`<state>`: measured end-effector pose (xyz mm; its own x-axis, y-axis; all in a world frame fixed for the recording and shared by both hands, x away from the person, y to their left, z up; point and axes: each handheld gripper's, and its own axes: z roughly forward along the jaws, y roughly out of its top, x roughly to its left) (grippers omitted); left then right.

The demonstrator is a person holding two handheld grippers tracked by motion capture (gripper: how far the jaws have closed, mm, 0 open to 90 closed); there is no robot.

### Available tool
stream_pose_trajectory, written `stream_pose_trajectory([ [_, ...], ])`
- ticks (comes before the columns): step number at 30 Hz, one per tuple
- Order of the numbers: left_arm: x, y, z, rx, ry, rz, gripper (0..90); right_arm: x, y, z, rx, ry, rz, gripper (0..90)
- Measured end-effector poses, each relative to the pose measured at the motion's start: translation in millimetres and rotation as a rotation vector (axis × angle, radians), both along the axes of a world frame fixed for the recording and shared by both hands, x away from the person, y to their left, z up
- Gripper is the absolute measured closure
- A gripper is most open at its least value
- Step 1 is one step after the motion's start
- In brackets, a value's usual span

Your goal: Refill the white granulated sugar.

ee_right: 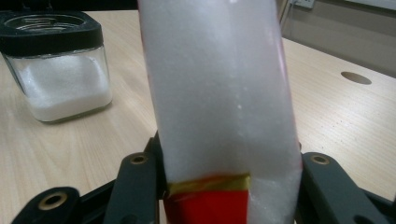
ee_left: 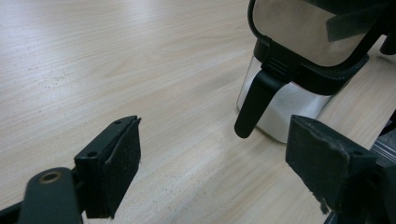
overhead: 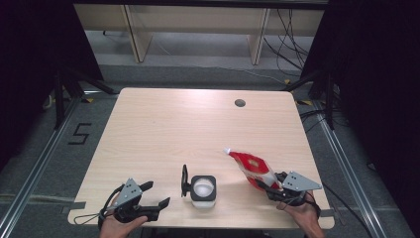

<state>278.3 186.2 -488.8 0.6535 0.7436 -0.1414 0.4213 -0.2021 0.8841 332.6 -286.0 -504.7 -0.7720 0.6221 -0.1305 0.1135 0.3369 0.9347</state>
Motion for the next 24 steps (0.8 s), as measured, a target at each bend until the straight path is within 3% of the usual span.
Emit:
stream_pose_trajectory([
  [2,0.6,-0.6,-0.3,-0.007,0.002,-0.004,17.5,-1.5,-0.7,0.4,0.006,0.018,-0.001,57.0],
  [4,-0.4,-0.7,-0.5,0.009,0.005,0.002,17.5,-2.1,-1.3,0.7,-0.022,0.021,-0.006,56.9],
  [8,0.1,-1.8,-0.8,-0.016,0.004,0.004,17.6,-5.3,-7.7,2.2,-0.029,0.043,-0.017,56.8],
  [10,0.3,-0.4,-0.2,0.027,-0.006,-0.012,17.5,-5.2,-10.1,1.8,-0.013,0.046,-0.018,56.9],
  [12,-0.6,-1.7,-0.5,0.011,0.001,-0.002,17.5,-6.9,-12.4,0.5,0.014,0.069,-0.039,57.0],
  [15,-0.3,-2.8,-1.1,-0.002,0.007,0.003,17.5,-6.3,-17.3,0.0,0.013,0.069,-0.036,56.9],
  [19,-0.1,-1.2,-0.2,0.015,-0.002,-0.008,17.5,-7.6,-23.0,-2.6,0.033,0.076,-0.058,56.7],
  [20,-0.5,-1.8,-0.4,0.009,0.003,-0.002,17.5,-8.5,-23.3,-2.8,0.045,0.102,-0.062,56.5],
  [22,-0.3,-2.7,-0.9,-0.003,0.004,-0.004,17.5,-10.1,-25.2,-1.8,0.037,0.098,-0.072,56.1],
  [23,0.0,-2.6,-0.3,0.009,-0.001,-0.012,17.6,-8.8,-25.0,-2.2,0.039,0.088,-0.055,55.8],
  [24,0.2,-2.8,-0.2,0.012,-0.002,-0.014,17.5,-10.8,-24.6,-1.5,0.053,0.107,-0.058,55.1],
])
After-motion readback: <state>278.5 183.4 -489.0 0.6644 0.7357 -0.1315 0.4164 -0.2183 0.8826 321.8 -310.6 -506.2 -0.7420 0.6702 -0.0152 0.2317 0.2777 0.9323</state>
